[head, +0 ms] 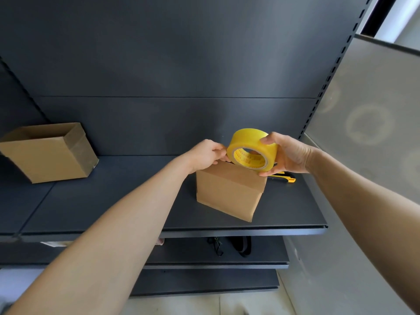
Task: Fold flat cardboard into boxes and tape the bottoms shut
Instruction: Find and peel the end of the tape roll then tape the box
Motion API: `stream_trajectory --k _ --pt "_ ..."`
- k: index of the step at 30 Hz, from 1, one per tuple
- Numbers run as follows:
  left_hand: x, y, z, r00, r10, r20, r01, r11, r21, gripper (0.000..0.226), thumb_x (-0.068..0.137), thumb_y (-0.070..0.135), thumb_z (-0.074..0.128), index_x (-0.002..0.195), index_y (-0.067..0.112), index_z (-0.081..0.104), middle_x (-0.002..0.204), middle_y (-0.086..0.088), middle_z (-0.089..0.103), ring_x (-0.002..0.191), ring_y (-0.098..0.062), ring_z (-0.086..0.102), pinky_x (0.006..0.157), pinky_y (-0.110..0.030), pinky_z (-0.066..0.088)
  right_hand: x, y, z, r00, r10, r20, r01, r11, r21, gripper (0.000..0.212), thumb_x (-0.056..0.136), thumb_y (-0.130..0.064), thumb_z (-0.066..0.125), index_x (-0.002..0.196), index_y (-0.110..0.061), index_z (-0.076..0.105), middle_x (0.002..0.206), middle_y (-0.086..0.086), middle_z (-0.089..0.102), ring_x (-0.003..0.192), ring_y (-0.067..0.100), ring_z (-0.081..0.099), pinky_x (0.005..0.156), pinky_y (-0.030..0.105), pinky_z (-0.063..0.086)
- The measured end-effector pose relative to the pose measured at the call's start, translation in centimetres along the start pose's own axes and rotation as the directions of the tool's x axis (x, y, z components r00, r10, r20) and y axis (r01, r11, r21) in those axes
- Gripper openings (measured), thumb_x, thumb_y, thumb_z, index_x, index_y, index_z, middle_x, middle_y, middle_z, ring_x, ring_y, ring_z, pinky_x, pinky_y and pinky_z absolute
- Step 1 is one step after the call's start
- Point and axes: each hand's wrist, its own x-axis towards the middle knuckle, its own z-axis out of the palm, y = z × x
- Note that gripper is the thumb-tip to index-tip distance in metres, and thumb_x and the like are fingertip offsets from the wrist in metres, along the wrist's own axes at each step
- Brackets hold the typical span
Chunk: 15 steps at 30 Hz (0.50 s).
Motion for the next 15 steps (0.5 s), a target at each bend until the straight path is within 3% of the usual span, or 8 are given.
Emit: stream_trajectory --k 5,11,15 --pt "0.0 0.6 -0.7 0.995 -0.101 -0.009 0.095 0.956 -0.276 0.026 0.103 0.011 0.038 0.106 0.002 0.061 0.097 -0.012 0.066 0.088 -0.021 0.064 0.079 -0.027 0.053 0.0 -0.6 0.4 1.000 0.018 0.006 -0.017 0.997 -0.075 0.073 0.062 -0.038 0.067 0.130 -0.018 0.048 0.122 0.013 0.058 0.106 0.031 0.061 0.080 0.049 0.055" --pt "0.1 1.5 -1.5 0.980 -0.195 -0.045 0.120 0.752 -0.649 0.028 0.102 0.012 0.040 0.087 0.003 0.061 0.088 -0.011 0.066 0.082 -0.023 0.065 0.071 -0.032 0.056 0.0 -1.4 1.1 0.998 0.037 -0.055 -0.047 0.977 -0.206 0.097 0.042 -0.048 0.073 0.130 -0.018 0.048 0.126 0.016 0.056 0.111 0.036 0.059 0.083 0.053 0.055" --pt "0.1 2.4 -2.6 0.968 -0.248 -0.042 0.148 0.696 -0.703 0.034 0.103 0.017 0.038 0.082 0.001 0.059 0.084 -0.014 0.067 0.079 -0.026 0.067 0.066 -0.033 0.057 0.1 -2.1 1.7 0.994 0.042 -0.097 -0.069 0.952 -0.298 0.095 0.048 -0.046 0.077 0.132 -0.014 0.046 0.123 0.017 0.056 0.109 0.037 0.059 0.079 0.053 0.056"
